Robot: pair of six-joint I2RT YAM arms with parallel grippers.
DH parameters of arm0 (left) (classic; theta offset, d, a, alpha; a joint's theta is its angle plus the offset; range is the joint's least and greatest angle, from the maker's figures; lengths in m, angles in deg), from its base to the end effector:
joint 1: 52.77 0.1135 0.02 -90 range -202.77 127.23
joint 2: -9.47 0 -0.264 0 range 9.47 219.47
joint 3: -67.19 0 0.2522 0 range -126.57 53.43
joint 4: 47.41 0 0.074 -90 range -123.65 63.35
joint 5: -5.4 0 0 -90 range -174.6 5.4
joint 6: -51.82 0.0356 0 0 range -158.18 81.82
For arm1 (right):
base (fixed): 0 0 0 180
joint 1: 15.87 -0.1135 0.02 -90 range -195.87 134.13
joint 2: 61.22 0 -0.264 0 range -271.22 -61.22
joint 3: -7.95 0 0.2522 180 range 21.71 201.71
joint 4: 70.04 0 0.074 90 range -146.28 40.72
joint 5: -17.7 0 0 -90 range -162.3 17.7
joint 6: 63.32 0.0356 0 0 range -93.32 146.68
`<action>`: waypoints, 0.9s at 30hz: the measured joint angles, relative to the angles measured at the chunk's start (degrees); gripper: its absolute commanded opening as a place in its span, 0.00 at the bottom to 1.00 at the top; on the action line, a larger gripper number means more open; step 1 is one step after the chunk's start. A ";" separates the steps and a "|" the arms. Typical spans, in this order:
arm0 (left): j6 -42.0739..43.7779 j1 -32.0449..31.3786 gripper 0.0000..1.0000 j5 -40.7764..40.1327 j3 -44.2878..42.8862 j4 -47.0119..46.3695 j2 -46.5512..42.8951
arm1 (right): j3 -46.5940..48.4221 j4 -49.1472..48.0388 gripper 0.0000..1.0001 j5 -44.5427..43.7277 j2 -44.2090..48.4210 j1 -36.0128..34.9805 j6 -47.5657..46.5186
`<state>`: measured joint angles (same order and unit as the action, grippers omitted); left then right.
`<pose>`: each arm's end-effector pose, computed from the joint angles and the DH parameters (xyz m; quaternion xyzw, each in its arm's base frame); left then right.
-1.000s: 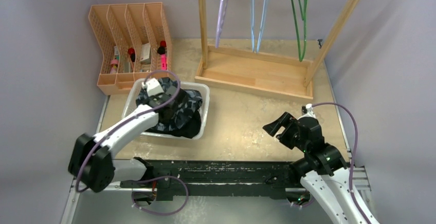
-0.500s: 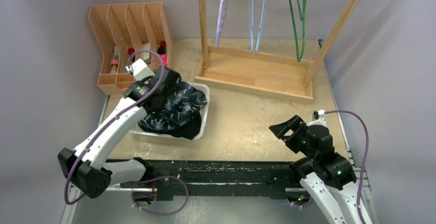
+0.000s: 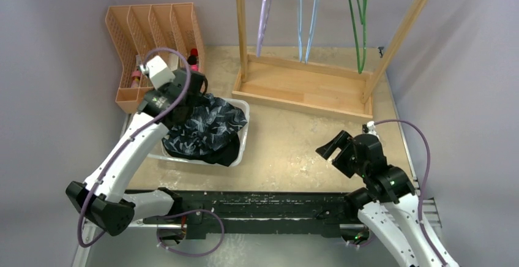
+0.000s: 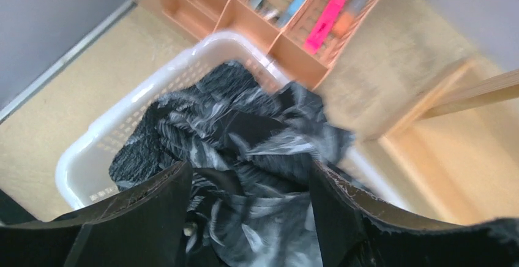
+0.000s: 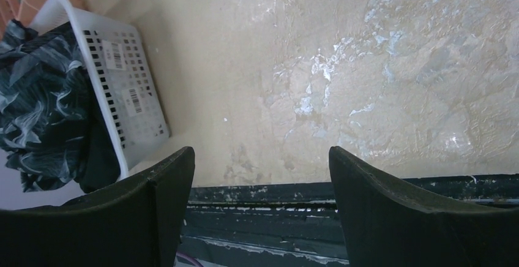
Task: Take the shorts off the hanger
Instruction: Place the shorts in the basket.
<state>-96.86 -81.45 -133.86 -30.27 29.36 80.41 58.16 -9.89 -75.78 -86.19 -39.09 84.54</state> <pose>0.2074 -0.0827 0.4009 -0.3581 0.7891 0.0700 0.4942 0.0915 0.0369 0.2698 0.2772 0.8419 0.2800 0.3688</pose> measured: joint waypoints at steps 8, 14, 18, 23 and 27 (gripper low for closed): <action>1.97 11.56 0.67 20.15 35.54 -17.64 0.50 | 0.94 -1.81 0.82 1.40 -6.16 0.00 -1.81; 7.93 12.07 0.72 23.65 23.96 -16.63 -10.14 | 12.04 -2.47 0.83 1.60 -8.70 0.00 -10.19; 9.97 12.07 0.73 22.08 15.82 -16.65 -14.29 | 24.26 -4.07 0.84 -0.09 -14.93 0.00 -15.87; 10.25 12.07 0.74 19.30 10.73 -13.94 -15.63 | 29.42 -2.80 0.85 -5.51 -17.51 0.00 -19.65; 10.25 12.07 0.75 16.55 9.84 -9.73 -15.17 | 33.31 -1.07 0.85 -12.24 -20.70 0.00 -22.16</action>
<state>-86.61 -69.39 -117.31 -20.43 19.63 65.24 91.47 -10.96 -88.02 -106.89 -39.09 62.38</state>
